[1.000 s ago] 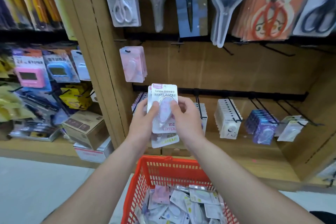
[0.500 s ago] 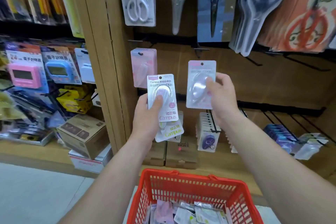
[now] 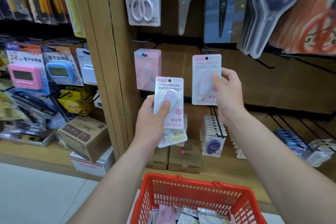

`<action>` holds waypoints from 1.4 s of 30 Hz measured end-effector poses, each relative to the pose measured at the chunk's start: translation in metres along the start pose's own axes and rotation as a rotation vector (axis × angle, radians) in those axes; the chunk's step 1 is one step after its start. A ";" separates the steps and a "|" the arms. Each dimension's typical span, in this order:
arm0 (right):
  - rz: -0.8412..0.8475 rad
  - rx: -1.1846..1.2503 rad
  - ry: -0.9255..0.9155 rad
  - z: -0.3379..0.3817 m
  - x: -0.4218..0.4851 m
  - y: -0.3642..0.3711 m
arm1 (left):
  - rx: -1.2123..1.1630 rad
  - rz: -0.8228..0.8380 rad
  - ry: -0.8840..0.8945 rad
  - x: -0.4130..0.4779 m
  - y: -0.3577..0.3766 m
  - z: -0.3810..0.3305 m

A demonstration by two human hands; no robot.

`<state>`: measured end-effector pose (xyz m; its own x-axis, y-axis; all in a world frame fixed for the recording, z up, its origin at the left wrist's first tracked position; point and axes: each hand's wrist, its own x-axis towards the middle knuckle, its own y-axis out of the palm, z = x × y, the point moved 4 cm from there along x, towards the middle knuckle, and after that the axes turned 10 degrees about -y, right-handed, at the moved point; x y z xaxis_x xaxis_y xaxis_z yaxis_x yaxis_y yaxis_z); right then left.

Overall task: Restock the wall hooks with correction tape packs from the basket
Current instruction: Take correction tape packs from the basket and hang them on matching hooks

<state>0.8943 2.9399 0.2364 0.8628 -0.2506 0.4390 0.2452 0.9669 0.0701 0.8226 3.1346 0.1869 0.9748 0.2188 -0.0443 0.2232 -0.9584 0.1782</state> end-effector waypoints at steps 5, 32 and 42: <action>-0.045 -0.048 0.008 -0.001 0.004 0.003 | 0.011 -0.006 0.010 -0.001 -0.002 0.000; 0.340 -0.040 0.232 -0.028 -0.074 0.029 | 0.054 -0.026 0.038 0.000 0.005 0.010; 0.125 -0.034 0.073 -0.002 -0.023 -0.001 | 0.055 0.002 0.019 0.002 -0.006 0.004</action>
<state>0.8757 2.9447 0.2241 0.9173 -0.1324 0.3756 0.1476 0.9890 -0.0118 0.8234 3.1404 0.1812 0.9752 0.2201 -0.0249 0.2215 -0.9673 0.1235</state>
